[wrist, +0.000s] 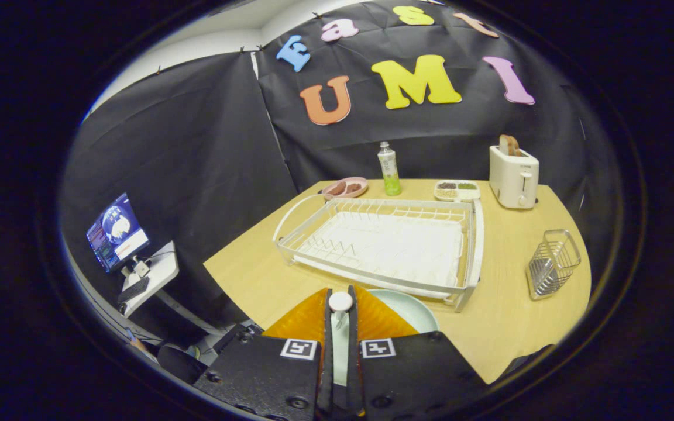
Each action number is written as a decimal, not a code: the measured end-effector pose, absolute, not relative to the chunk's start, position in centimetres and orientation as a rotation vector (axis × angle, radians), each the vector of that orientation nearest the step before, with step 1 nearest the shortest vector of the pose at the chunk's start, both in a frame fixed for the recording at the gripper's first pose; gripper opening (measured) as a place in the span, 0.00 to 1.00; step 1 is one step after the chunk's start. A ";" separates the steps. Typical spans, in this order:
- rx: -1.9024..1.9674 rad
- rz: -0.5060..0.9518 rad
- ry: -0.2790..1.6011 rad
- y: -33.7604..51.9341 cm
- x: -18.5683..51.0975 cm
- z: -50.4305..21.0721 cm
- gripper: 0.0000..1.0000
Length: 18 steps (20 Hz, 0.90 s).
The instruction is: Take the plate from the dish rack, then take the spoon from the basket and place it into the plate.
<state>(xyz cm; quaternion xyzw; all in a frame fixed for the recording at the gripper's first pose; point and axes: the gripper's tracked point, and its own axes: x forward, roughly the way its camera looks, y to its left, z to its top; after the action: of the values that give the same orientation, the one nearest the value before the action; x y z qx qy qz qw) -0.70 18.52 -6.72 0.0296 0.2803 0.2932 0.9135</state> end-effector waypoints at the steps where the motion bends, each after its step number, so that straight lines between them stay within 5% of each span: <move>1: 0.065 0.612 0.592 18.9 -0.6 -7.2 0.14; 10: 0.074 0.597 0.604 18.9 0.6 -8.0 0.27; 13: 0.063 0.561 0.564 17.7 1.3 -7.5 0.62; 18: 0.036 0.473 0.443 15.3 2.0 -5.4 0.89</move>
<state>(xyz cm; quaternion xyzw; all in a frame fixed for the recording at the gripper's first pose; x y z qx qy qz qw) 2.04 15.29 -5.39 0.0175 0.2176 0.2321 0.9479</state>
